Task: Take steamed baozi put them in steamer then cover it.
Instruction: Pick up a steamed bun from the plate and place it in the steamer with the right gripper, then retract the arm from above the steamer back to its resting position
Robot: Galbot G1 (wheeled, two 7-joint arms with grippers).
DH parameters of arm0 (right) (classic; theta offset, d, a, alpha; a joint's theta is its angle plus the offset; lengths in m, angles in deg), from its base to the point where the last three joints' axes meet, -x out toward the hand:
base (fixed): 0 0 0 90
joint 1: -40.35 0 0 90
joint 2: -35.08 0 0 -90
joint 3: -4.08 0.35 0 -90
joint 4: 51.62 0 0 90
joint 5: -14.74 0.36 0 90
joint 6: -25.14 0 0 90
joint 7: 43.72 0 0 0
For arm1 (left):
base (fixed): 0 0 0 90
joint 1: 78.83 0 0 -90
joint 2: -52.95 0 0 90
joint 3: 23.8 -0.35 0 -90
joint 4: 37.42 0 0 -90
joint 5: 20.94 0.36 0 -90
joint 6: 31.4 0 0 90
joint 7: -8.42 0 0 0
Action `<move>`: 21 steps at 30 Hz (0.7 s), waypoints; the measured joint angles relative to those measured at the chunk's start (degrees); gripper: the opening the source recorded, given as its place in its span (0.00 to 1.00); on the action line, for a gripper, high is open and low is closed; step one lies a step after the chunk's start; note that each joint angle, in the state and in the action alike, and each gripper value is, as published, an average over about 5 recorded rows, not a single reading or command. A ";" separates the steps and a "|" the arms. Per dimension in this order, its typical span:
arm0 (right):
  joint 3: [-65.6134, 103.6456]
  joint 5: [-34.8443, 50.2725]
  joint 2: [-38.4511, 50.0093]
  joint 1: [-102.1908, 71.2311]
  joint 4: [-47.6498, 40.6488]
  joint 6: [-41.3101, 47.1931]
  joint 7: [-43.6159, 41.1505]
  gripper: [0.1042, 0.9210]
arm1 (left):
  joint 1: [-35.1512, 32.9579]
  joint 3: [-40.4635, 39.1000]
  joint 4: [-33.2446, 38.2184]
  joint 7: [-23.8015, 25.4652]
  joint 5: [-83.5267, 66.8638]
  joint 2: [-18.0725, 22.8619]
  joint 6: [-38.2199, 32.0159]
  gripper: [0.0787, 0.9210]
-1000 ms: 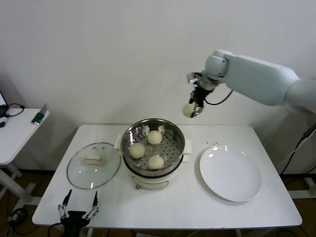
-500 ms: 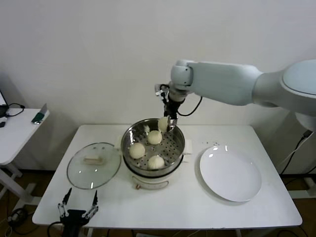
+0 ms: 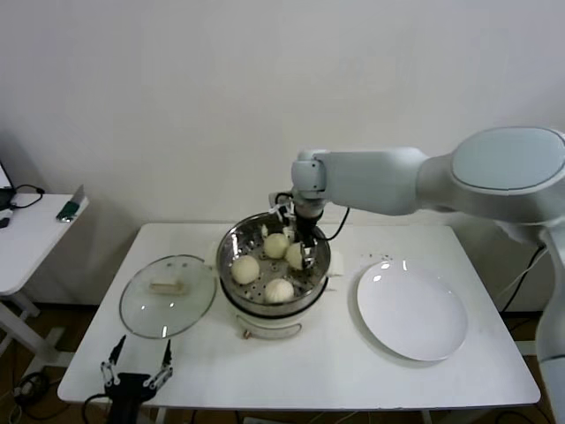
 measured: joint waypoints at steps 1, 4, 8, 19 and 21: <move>-0.16 0.00 -0.03 -0.14 -0.06 0.01 0.05 0.69 | 0.00 0.00 0.00 0.00 -0.01 -0.02 0.02 0.88; -0.44 -0.01 -0.07 -0.53 -0.32 0.06 0.32 0.70 | -0.06 -0.08 -0.01 0.01 0.01 -0.03 0.02 0.88; -0.50 0.13 -0.08 -0.97 -0.48 0.32 0.85 0.79 | -0.08 -0.19 -0.09 0.02 0.08 -0.03 -0.03 0.88; 0.68 0.03 0.89 0.10 0.25 0.39 0.30 0.88 | 0.33 -0.17 -0.02 0.02 0.20 -0.03 0.10 0.88; 1.29 0.04 1.34 0.61 0.40 0.19 -0.03 0.88 | 0.39 -0.15 -0.05 0.02 0.21 -0.03 0.10 0.88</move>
